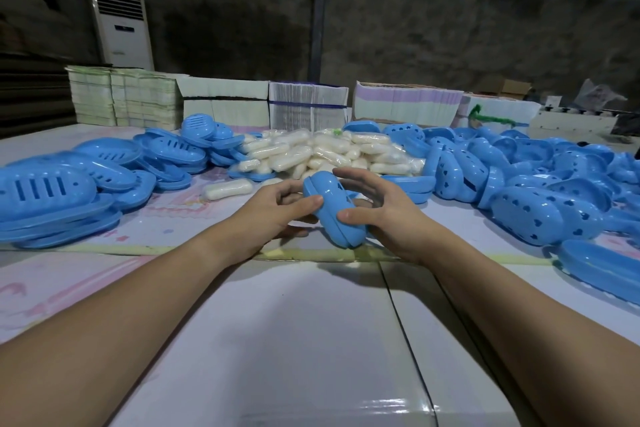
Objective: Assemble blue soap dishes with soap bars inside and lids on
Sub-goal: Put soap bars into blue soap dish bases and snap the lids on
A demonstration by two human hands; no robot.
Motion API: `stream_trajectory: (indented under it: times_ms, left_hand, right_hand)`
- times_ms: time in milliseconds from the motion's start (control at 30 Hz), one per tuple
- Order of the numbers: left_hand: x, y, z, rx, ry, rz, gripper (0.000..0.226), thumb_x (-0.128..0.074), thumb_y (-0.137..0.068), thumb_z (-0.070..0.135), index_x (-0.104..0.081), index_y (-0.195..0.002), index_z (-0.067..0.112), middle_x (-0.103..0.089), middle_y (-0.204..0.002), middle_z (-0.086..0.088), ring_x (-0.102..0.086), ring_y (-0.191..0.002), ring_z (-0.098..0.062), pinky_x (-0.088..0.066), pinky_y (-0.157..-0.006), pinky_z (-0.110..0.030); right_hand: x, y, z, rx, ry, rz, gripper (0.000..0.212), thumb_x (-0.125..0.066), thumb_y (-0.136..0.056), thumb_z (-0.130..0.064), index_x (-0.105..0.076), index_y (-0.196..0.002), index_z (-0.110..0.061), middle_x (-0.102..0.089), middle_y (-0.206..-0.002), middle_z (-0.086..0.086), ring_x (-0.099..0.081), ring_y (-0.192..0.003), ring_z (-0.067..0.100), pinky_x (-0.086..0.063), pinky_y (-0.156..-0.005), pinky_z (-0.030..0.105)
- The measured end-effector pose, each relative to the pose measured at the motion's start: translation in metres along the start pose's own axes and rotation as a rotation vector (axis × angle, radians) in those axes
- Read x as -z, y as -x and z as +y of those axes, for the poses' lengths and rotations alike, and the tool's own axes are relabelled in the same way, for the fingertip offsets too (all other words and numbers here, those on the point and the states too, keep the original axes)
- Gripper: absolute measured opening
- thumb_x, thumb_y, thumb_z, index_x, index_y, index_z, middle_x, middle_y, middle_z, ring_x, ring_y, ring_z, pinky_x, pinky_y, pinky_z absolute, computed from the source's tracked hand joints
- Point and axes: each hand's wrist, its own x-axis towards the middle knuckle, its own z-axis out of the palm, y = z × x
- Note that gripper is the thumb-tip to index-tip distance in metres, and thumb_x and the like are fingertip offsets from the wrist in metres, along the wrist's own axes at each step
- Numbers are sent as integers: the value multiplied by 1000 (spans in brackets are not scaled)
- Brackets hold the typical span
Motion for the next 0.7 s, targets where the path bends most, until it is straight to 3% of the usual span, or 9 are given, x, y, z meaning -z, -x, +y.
stream_trajectory:
  times_ms: [133, 267, 567, 700]
  left_hand:
    - [-4, 0, 4, 60, 87, -37, 36, -63, -95, 30, -60, -126, 13, -74, -114, -5, -74, -100, -23, -61, -88, -34]
    - [-8, 0, 5, 123, 311, -58, 54, -68, -86, 30, -56, -130, 2, -61, -134, -21, -68, -112, -40, -59, -92, -42]
    - [-2, -3, 2, 134, 446, -75, 53, -71, -83, 29, -60, -127, 2, -70, -125, -19, -70, -110, -39, -60, -88, -41]
    - [0, -3, 0, 131, 473, -82, 56, -69, -87, 30, -58, -133, -1, -66, -129, -21, -67, -115, -40, -56, -97, -46]
  right_hand:
    - [-2, -2, 2, 20, -59, -5, 59, -80, -68, -10, -66, -119, -36, -57, -134, -1, -67, -108, 23, -55, -89, 36]
    - [-5, -1, 1, 46, -45, -1, 58, -80, -69, -11, -65, -119, -36, -58, -132, -3, -68, -105, 22, -55, -86, 34]
    - [-11, -2, 3, -19, -37, 4, 57, -77, -73, -19, -59, -125, -34, -55, -135, -3, -60, -121, 20, -49, -102, 45]
    - [-12, -1, 3, -3, -41, 17, 50, -73, -85, -14, -57, -129, -32, -54, -137, -4, -57, -123, 15, -51, -100, 38]
